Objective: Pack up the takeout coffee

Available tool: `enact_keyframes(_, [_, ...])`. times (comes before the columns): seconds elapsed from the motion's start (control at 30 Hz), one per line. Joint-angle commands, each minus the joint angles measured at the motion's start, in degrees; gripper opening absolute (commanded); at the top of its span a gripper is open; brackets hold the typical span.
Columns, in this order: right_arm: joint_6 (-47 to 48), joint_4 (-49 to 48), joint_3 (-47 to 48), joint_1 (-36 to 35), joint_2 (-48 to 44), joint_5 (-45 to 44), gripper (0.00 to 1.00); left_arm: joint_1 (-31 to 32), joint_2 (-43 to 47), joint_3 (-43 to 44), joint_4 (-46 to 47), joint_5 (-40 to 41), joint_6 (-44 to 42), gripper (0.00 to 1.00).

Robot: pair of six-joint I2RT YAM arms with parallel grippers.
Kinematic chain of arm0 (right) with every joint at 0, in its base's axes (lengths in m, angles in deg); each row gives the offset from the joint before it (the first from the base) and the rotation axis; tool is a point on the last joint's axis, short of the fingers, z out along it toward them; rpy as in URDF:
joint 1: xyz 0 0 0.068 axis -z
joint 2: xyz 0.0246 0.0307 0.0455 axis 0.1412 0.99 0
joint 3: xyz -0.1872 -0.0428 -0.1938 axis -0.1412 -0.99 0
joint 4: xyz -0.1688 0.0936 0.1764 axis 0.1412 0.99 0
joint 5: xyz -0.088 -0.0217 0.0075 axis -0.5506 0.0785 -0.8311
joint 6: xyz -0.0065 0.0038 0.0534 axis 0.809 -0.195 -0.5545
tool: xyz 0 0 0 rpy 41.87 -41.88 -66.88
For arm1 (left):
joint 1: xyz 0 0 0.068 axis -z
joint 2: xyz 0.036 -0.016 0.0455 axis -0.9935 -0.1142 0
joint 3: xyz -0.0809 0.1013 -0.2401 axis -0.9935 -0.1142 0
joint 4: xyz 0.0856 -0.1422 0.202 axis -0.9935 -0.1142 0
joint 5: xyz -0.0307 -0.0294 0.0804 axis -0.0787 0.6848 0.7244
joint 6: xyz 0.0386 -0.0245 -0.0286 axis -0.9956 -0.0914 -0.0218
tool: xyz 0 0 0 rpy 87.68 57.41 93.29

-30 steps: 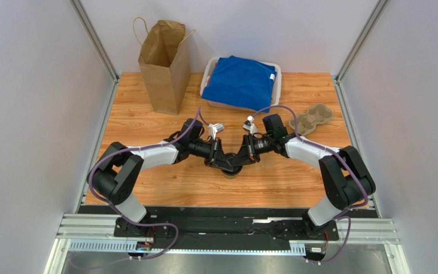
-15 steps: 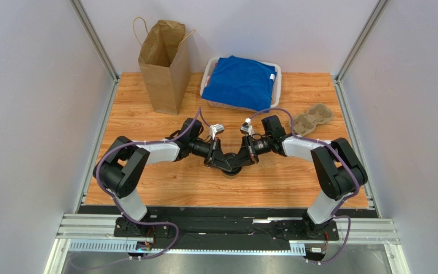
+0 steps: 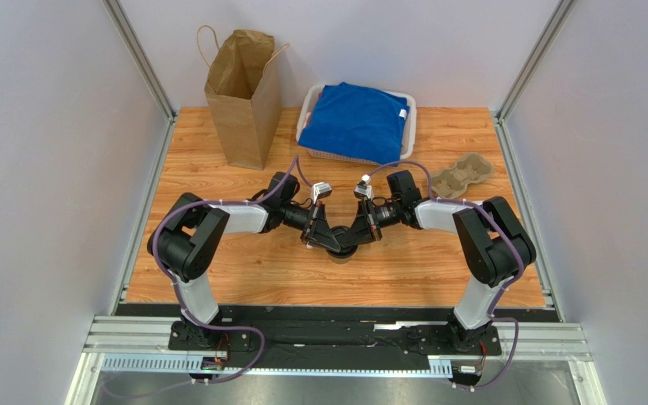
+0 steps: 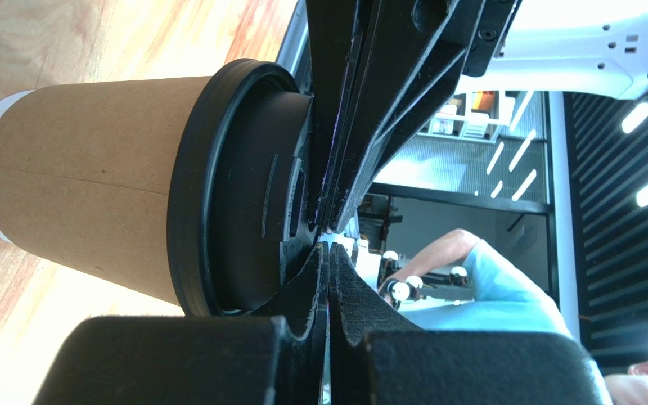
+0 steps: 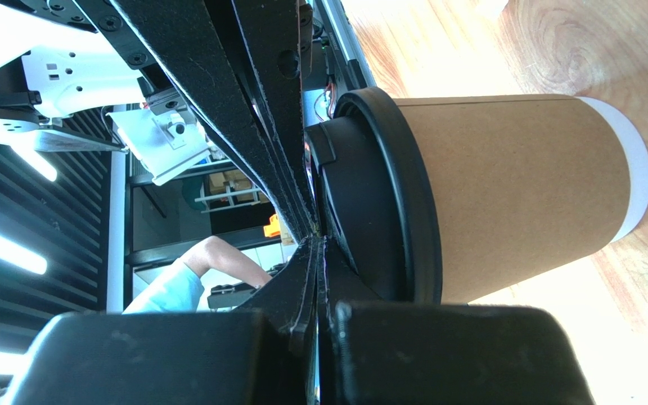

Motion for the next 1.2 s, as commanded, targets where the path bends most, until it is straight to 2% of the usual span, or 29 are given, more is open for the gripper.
enact_keyframes(0.0, [3.87,4.20,-1.16,0.46,3.89,-12.10,0.00,-1.00,-7.52,-3.45,-8.41,18.93,-6.33,0.00])
enact_keyframes(0.13, [5.45,5.35,0.23,0.46,3.36,-12.02,0.00,-1.00,-8.23,-2.75,-9.37,19.20,-7.12,0.00])
enact_keyframes(0.27, [8.00,7.90,3.48,0.02,0.99,-10.88,0.00,-0.73,-5.16,-1.26,-6.31,15.78,-6.95,0.00])
enact_keyframes(0.5, [8.71,13.25,8.94,-1.91,-6.21,-7.98,0.00,1.55,8.10,1.82,-3.67,12.61,-5.46,0.00])
enact_keyframes(0.67, [10.81,18.61,12.10,-2.09,-11.83,-7.10,0.00,1.73,15.13,2.18,-4.28,13.13,-3.78,0.00])
enact_keyframes(0.83, [15.21,26.79,12.82,-2.09,-15.53,-10.43,0.00,-0.02,20.59,0.60,-7.44,16.72,-4.14,0.00])
enact_keyframes(1.03, [14.34,24.69,7.99,-5.07,-19.75,-16.23,0.01,-3.80,25.87,-0.81,-8.67,19.98,-3.69,0.00])
enact_keyframes(1.17, [14.69,23.20,5.26,-8.41,-21.16,-24.65,0.01,-5.65,27.72,-1.07,-11.31,21.04,-5.53,0.01])
